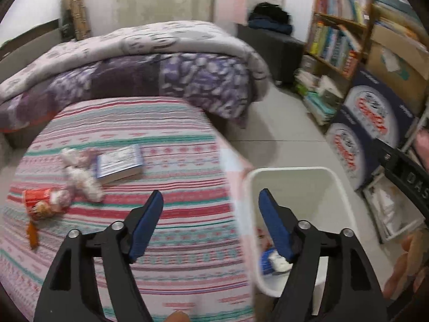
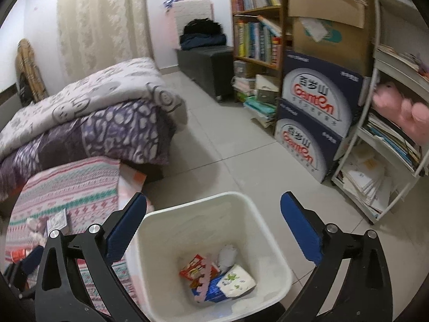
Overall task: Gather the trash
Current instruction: 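Grasp another orange peel with the left tool while the right tool grasps the red noodle can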
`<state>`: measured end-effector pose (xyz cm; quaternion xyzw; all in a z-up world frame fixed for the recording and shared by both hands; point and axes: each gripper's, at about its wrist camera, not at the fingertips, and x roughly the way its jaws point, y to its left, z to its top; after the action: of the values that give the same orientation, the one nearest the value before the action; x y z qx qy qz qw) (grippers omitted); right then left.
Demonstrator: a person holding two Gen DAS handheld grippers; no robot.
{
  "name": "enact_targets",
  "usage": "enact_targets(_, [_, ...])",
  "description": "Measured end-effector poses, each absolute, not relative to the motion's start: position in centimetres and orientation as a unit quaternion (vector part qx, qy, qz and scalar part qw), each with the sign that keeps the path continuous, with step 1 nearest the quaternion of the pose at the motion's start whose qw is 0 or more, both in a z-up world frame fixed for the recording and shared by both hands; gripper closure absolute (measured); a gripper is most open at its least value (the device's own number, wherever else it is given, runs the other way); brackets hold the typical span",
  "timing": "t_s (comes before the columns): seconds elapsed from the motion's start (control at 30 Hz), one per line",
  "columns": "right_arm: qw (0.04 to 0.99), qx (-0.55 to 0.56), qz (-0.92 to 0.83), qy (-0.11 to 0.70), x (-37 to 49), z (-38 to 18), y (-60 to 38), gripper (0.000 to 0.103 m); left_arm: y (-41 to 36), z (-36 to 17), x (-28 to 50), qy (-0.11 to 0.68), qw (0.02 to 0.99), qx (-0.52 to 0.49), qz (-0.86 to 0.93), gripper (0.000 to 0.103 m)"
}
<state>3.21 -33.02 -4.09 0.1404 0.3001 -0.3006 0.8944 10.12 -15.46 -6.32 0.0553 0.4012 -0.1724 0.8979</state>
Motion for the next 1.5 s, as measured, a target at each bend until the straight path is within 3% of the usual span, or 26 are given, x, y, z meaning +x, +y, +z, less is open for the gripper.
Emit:
enact_targets(0.2, [0.904, 0.122, -0.258, 0.320, 5.3, -4.2, -29.2, 0.007, -10.2, -7.4, 11.9, 0.418, 0.902, 0.067, -0.084, 0.022])
enact_targets(0.8, [0.909, 0.050, -0.144, 0.387, 10.7, -6.7, -17.6, 0.007, 9.7, -13.4, 17.0, 0.516, 0.846, 0.034, 0.129, 0.023])
enact_targets(0.93, [0.912, 0.033, -0.100, 0.396, 11.5, -7.4, -15.1, 0.007, 12.7, -15.2, 17.8, 0.539, 0.835, 0.007, 0.111, 0.046])
enact_targets(1.03, [0.915, 0.018, -0.052, 0.401, 12.3, -8.1, -12.8, 0.007, 13.9, -16.1, 17.9, 0.546, 0.833, -0.013, 0.082, 0.070])
enact_targets(1.07, [0.914, 0.013, -0.031, 0.403, 12.6, -8.3, -11.9, 0.007, 14.3, -16.0, 17.8, 0.544, 0.836, -0.017, 0.072, 0.083])
enact_targets(1.27, [0.911, -0.043, 0.108, 0.397, 15.2, -9.5, -5.4, 0.007, 17.6, -15.0, 16.5, 0.540, 0.838, -0.035, 0.071, 0.087])
enact_targets(1.5, [0.867, -0.186, 0.229, 0.402, 19.1, -11.7, 4.6, 0.007, 22.8, -11.9, 15.6, 0.522, 0.838, -0.113, 0.108, 0.087])
